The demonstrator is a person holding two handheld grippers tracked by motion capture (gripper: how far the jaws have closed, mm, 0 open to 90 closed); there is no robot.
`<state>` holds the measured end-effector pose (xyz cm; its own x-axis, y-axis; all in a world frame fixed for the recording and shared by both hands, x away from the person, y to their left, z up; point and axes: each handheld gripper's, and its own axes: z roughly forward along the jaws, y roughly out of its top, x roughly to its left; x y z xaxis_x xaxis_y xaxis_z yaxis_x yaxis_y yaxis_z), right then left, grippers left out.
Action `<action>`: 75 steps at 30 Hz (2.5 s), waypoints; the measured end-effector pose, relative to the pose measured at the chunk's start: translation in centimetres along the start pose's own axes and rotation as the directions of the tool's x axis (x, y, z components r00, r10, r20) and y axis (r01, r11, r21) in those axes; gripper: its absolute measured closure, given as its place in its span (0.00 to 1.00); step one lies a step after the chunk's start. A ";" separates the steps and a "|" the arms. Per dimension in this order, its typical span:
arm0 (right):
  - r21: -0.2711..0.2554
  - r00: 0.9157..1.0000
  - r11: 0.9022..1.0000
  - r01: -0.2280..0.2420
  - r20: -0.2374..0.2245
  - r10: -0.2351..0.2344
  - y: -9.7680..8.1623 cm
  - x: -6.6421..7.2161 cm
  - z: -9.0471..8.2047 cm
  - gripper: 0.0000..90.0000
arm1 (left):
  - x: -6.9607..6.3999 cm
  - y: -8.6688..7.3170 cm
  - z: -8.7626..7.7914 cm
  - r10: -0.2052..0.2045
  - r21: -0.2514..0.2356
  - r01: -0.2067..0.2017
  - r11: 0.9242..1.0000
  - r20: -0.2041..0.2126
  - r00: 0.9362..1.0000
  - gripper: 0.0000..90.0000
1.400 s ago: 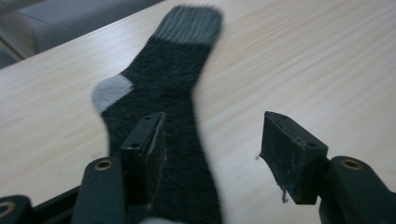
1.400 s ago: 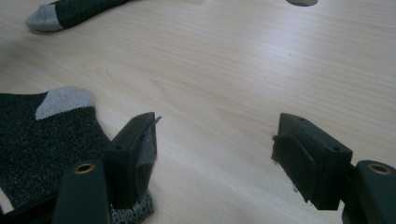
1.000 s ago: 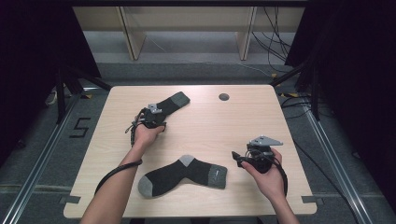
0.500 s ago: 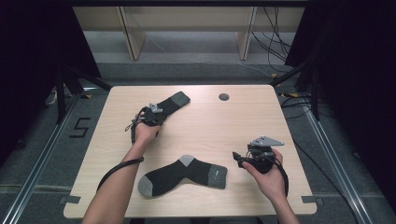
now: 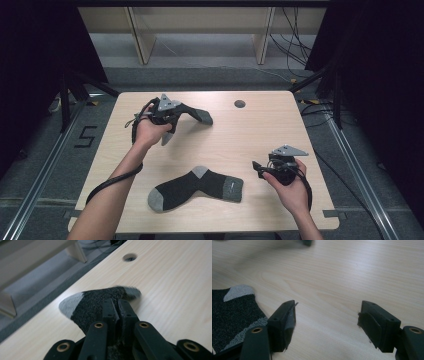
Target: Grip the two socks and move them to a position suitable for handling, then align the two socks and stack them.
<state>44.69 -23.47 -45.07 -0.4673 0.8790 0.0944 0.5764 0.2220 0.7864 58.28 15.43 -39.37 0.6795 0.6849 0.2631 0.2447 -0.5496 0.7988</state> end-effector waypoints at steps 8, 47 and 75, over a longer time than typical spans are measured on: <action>-0.012 1.000 1.000 0.006 -0.001 -0.006 0.0 -0.1 -0.2 0.34 | -3.8 1.1 -3.0 0.139 -0.043 -0.135 0.990 0.090 0.986 0.94; -0.027 0.998 0.999 0.023 -0.050 -0.025 -1.5 1.5 -0.2 0.33 | -10.2 -11.4 -7.6 -0.093 -0.196 0.134 0.971 0.208 0.974 0.17; -0.078 1.000 0.997 -0.015 0.012 0.016 -4.7 1.1 -0.7 0.33 | -11.5 -19.9 -13.8 -0.404 -0.294 0.372 0.880 -0.053 0.913 0.19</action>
<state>40.96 -23.83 -48.24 -0.4500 0.8874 0.1001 0.5294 0.1748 0.8302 36.08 25.07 -50.85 0.4854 0.8726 -0.0539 0.2649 -0.0880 0.9602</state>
